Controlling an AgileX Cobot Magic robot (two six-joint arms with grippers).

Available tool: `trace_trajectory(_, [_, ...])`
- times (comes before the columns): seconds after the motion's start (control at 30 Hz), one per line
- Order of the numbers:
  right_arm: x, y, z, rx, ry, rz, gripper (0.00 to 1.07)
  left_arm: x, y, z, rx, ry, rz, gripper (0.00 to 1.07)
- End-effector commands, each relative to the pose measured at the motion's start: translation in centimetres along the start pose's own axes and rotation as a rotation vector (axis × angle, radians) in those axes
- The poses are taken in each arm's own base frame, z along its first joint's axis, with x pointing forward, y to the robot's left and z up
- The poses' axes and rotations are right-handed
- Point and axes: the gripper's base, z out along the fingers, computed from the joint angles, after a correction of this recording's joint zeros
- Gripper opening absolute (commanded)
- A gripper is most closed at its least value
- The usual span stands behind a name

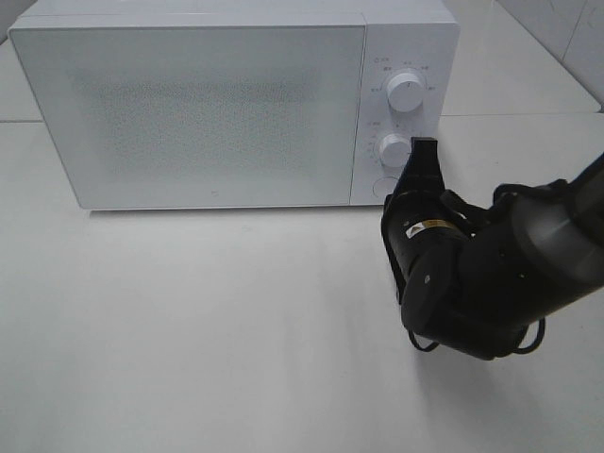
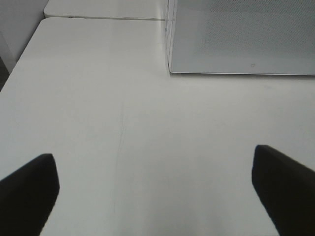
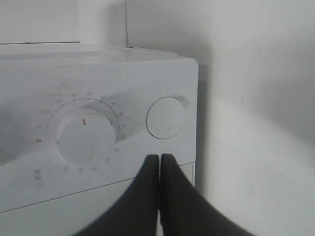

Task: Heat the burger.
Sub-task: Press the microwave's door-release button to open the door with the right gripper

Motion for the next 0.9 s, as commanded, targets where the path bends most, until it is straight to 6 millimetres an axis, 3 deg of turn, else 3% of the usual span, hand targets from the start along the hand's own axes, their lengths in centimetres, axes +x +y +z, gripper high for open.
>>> trace_trajectory(0.03, [0.3,0.3,1.3,0.006,-0.011,0.032,0.01,0.2,-0.1,-0.2,-0.001,-0.014,-0.006,1.00])
trace_trajectory(0.9, [0.7,-0.2,5.3,0.021,-0.012,0.031,0.00,0.2,-0.1,-0.2,-0.001,-0.014,-0.004,1.00])
